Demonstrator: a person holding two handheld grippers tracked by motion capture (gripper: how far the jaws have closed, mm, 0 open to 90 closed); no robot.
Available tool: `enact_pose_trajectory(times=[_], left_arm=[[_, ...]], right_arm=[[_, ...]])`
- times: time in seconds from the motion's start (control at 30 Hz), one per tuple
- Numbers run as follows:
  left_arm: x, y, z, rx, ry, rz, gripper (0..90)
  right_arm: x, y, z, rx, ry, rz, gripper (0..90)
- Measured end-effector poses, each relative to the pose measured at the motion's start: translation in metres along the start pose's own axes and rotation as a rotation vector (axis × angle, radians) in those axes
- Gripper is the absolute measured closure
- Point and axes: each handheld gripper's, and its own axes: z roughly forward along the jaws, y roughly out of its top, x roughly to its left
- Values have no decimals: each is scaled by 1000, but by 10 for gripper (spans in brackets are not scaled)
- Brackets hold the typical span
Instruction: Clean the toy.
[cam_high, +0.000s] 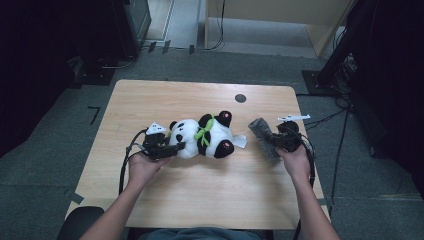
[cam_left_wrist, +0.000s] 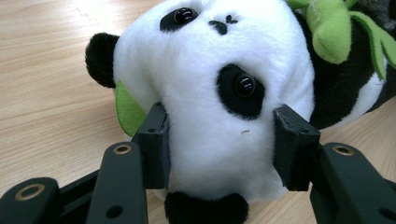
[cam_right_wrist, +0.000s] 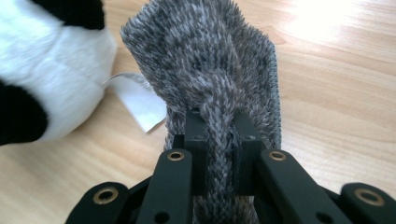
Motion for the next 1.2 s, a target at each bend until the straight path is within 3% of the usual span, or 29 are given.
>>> enact_pose_trajectory(times=[0.17, 0.37, 0.5, 0.8, 1.2], left_arm=[[1, -1, 1, -3, -1, 1, 470], [2, -1, 1, -2, -5, 2, 466], [3, -1, 1, -3, -11, 1, 458], [3, -2, 2, -5, -12, 10, 447], [4, -1, 2, -3, -13, 6, 412]], right_arm=[[-9, 2, 18, 3, -23, -8, 808], [-22, 3, 37, -23, -35, 16, 806], [-29, 1, 49, -10, -37, 42, 797], [-36, -4, 59, 2, -29, 45, 768], [-40, -3, 51, -37, -14, 93, 492]])
